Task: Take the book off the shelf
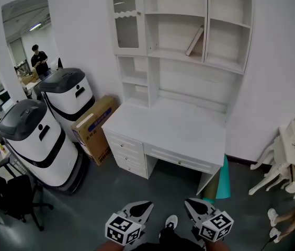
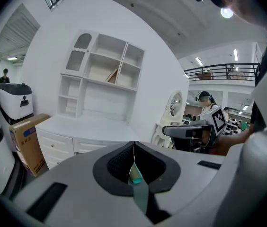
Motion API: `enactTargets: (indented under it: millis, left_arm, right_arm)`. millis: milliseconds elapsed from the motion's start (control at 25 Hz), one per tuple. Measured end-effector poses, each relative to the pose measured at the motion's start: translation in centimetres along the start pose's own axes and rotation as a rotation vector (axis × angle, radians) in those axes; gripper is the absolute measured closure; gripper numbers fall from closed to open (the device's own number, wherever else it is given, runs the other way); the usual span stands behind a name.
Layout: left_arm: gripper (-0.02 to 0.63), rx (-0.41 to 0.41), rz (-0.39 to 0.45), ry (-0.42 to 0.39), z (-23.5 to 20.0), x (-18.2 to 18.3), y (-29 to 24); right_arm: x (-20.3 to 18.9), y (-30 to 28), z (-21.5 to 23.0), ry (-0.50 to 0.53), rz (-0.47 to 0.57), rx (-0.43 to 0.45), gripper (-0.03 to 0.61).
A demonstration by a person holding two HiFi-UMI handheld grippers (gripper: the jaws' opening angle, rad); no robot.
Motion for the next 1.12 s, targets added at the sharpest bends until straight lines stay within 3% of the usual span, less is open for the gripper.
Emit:
enactTargets:
  millis: [560,880,1120]
  left_arm:
    - [0.603,0.009,0.031,-0.02,-6.2,7.7,-9.9]
    - [0.603,0.013,0.019,-0.077,-8.3,11.0,-15.7]
    - [0.603,-0.017,0.009,-0.074,-8.7,12.5,-20.1]
  right_arm:
    - [5.1,-7.9,10.3,-0.022,-0.003,0.022,0.548]
    - [7.7,-9.7,16.0,-0.017,0.052,0.018,0.548]
    - [8.0,-10.4,20.5,-0.044,0.073,-0.009,0.548]
Point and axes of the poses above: the fingertips, and each gripper's own axes: y backward along the fingers, z to its right, x out of its top, the point moved 5 cm from there along y, backward along the fingers
